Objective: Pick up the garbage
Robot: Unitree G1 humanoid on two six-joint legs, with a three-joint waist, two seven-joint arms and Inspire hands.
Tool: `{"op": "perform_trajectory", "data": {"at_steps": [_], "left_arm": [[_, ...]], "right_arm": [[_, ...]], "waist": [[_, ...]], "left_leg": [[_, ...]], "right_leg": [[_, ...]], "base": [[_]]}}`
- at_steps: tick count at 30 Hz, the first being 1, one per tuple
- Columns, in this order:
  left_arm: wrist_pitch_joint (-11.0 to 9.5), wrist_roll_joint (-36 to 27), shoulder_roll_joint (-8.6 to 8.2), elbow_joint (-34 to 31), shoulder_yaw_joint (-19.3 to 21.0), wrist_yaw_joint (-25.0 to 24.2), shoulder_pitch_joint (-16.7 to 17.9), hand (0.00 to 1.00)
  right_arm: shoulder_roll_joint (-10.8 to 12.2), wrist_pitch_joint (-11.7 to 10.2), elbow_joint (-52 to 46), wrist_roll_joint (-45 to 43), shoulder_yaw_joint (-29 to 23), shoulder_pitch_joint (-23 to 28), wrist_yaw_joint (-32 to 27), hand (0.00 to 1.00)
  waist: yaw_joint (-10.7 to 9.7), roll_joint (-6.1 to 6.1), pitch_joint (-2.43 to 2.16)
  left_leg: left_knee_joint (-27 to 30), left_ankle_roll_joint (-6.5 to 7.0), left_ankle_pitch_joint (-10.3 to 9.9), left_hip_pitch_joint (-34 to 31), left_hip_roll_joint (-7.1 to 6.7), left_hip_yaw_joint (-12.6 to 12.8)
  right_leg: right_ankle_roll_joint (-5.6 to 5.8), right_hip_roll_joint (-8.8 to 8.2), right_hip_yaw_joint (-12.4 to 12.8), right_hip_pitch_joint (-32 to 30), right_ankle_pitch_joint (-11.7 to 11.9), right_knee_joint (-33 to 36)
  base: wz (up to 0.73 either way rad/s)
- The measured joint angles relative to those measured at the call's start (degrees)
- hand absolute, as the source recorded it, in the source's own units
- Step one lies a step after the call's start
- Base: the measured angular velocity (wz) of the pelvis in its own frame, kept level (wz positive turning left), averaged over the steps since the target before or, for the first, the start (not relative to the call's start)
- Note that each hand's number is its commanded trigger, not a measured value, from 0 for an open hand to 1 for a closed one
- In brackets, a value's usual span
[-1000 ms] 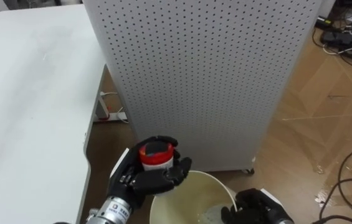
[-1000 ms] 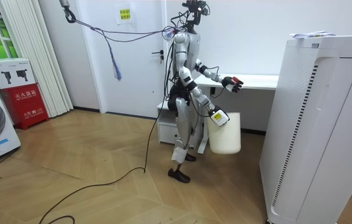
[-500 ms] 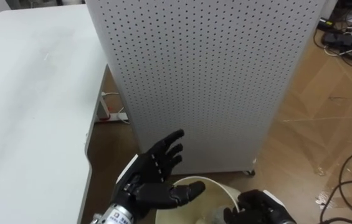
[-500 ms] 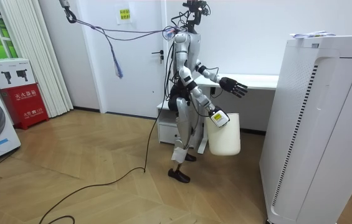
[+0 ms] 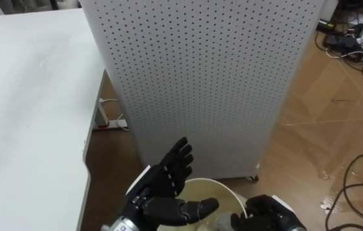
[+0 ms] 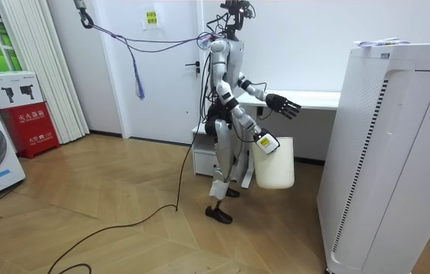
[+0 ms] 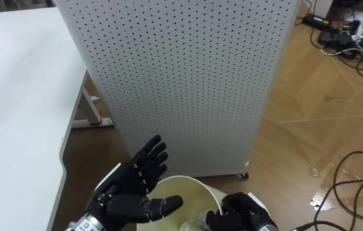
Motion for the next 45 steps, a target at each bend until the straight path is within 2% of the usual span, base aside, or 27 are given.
{"op": "perform_trajectory", "data": {"at_steps": [4,7,9,12,14,16,19,21,25,29,35,38,41,43,45], "left_arm": [[0.0,1.1,0.11,-3.1,1.7,0.5,0.3,0.0],[0.0,5.1,0.43,-8.8,2.3,2.7,0.7,0.0],[-0.1,9.3,0.78,-15.2,3.7,4.5,1.2,0.0],[-0.9,12.2,0.84,-19.3,4.6,6.7,1.5,0.0],[-1.3,13.6,1.11,-21.8,4.8,8.5,1.8,0.0],[-2.0,18.4,1.27,-24.0,5.4,11.2,1.8,0.0],[-2.3,22.4,1.16,-24.9,5.4,13.4,1.7,0.0],[-2.6,26.8,0.9,-25.6,5.9,15.7,1.7,0.0],[-2.8,31.4,0.34,-26.7,7.8,18.1,1.7,0.0],[-5.2,38.2,0.32,-30.2,11.3,22.3,1.5,0.0],[-7.8,43.6,0.4,-34.2,12.2,28.8,1.5,0.0],[-7.9,44.5,0.65,-34.9,12.4,30.9,1.5,0.0],[-7.9,45.5,0.67,-35.2,13.4,32.0,1.5,0.0],[-7.9,45.6,0.75,-35.2,14.3,33.0,1.6,0.0],[-7.9,46.0,0.9,-35.2,15.0,34.5,1.5,0.0]], "right_arm": [[-0.3,0.0,-2.3,0.2,-0.1,0.7,-0.2,1.0],[-0.6,-0.1,-7.7,0.4,-0.1,4.1,-1.7,1.0],[-1.1,-0.4,-12.3,0.3,-0.9,7.3,-2.1,1.0],[-1.0,-0.5,-13.8,0.3,-2.0,10.5,-2.3,1.0],[-1.0,-0.5,-14.5,0.3,-2.8,11.6,-2.7,1.0],[-0.8,-0.5,-17.0,0.3,-2.8,12.8,-4.2,1.0],[-0.7,-0.5,-17.8,0.3,-2.7,13.4,-4.9,1.0],[-0.6,-0.5,-18.9,0.3,-2.8,14.6,-5.0,1.0],[0.6,-0.5,-19.2,0.3,-2.8,15.2,-4.6,1.0],[0.8,-0.6,-19.2,0.5,-2.8,16.2,-4.1,1.0],[0.7,-0.6,-19.1,0.3,-2.8,17.1,-4.2,1.0],[0.7,-0.6,-19.2,0.3,-2.8,17.1,-3.9,1.0],[0.7,-0.6,-19.2,0.4,-2.8,17.4,-3.2,1.0],[0.7,-0.6,-19.2,0.4,-2.8,17.5,-2.8,1.0],[0.6,-0.6,-19.2,0.4,-2.8,17.6,-2.2,1.0]], "waist": [[-0.2,-0.11,-0.35],[-0.2,-0.24,-0.58],[-0.3,-0.3,-0.78],[-0.7,-0.22,-1.0],[-1.3,-0.29,-1.06],[-1.7,-0.33,-1.07],[-2.1,-0.5,-1.1],[-2.0,-0.79,-0.97],[-2.0,-1.13,-0.9],[-1.8,-2.36,-1.11],[-1.8,-2.22,-1.19],[-1.4,-2.08,-1.15],[-0.1,-1.88,-1.09],[0.4,-1.55,-0.87],[1.7,-1.04,-0.7]], "left_leg": [[-0.5,0.01,0.0,0.9,-0.03,0.6],[-0.9,0.01,0.0,2.6,-0.01,0.7],[-1.8,0.01,0.0,3.9,-0.06,0.9],[-3.4,0.04,0.0,7.4,-0.18,0.9],[-3.5,0.04,0.0,8.0,-0.38,0.9],[-3.5,0.06,0.0,8.1,-0.51,1.1],[-3.5,0.06,0.0,8.9,-0.51,1.7],[-3.6,0.12,0.0,9.7,-0.54,2.8],[-3.7,0.27,-0.5,11.3,-0.26,5.1],[-4.8,0.32,-0.8,12.4,-0.16,5.5],[-5.5,0.19,-0.8,13.1,0.07,5.4],[-5.5,-0.04,-1.0,13.3,0.42,5.3],[-5.0,-0.3,-1.1,13.7,1.18,5.5],[-3.1,-0.79,-1.4,13.6,1.72,5.6],[-1.1,-0.92,-1.6,13.5,2.03,5.6]], "right_leg": [[0.06,0.09,0.7,0.4,0.0,0.0],[0.1,0.17,0.8,2.2,0.1,-0.8],[0.2,0.2,0.9,3.3,0.1,-1.5],[0.42,0.23,0.8,6.7,0.1,-3.1],[0.68,0.03,0.8,7.2,0.0,-3.1],[0.72,-0.05,1.0,7.1,-0.1,-2.8],[0.75,-0.04,1.4,7.2,-0.1,-2.6],[0.82,-0.06,1.4,7.2,-0.2,-1.7],[0.82,0.06,1.8,7.2,-0.2,-1.5],[0.64,0.06,1.0,7.4,0.1,-1.1],[0.6,0.27,0.5,8.3,0.3,-2.1],[0.57,0.59,0.2,8.6,0.3,-2.2],[0.07,0.86,-2.5,9.1,0.5,-2.8],[-0.3,0.87,-4.3,9.2,0.5,-2.8],[-1.26,0.89,-5.3,9.2,0.3,-2.3]], "base": [[-0.09],[-0.02],[-0.04],[0.0],[0.0],[-0.04],[-0.11],[-0.25],[-0.34],[-0.18],[-0.01],[-0.03],[-0.11],[-0.23],[-0.4]]}}
